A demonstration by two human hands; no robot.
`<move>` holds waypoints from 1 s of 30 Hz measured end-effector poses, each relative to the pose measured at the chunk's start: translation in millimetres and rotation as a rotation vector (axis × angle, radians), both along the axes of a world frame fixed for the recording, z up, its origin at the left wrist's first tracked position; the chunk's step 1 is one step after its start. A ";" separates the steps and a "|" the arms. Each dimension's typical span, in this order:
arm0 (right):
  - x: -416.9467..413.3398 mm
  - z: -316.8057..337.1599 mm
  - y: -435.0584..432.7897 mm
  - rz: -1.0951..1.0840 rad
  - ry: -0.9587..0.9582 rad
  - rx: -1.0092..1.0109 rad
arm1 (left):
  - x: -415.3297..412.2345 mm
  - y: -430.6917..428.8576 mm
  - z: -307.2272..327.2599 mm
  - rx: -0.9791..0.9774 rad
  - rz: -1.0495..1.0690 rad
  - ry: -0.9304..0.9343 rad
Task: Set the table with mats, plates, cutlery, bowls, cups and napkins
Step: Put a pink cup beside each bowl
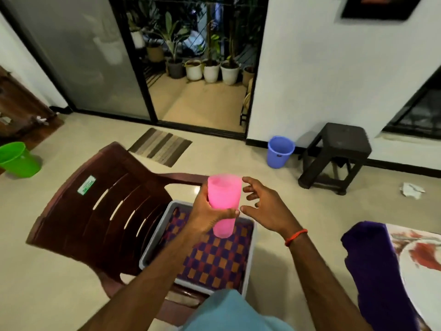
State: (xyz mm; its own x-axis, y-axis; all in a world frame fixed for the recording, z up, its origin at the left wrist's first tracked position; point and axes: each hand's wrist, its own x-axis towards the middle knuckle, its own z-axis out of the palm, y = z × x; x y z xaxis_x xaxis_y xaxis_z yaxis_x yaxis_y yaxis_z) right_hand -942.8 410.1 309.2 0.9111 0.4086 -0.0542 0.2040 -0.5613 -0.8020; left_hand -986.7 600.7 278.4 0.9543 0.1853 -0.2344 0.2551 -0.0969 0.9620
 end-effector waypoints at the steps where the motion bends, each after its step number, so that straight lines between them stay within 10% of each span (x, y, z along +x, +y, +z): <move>1: 0.0 8.5 -7.4 -0.021 -0.013 -0.002 | 0.4 -5.4 3.5 0.040 -0.037 -0.008; 30: -223.8 23.1 -172.5 -0.898 0.037 0.095 | -82.1 -223.5 -6.5 0.246 -1.083 -0.260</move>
State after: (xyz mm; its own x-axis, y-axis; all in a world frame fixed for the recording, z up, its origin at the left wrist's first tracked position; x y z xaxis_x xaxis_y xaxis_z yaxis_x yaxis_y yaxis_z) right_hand -1166.6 237.6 332.3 0.8873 -0.4519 -0.0920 -0.3061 -0.4279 -0.8505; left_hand -1068.8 377.2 271.9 0.6548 -0.7518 -0.0774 -0.2818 -0.3379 0.8980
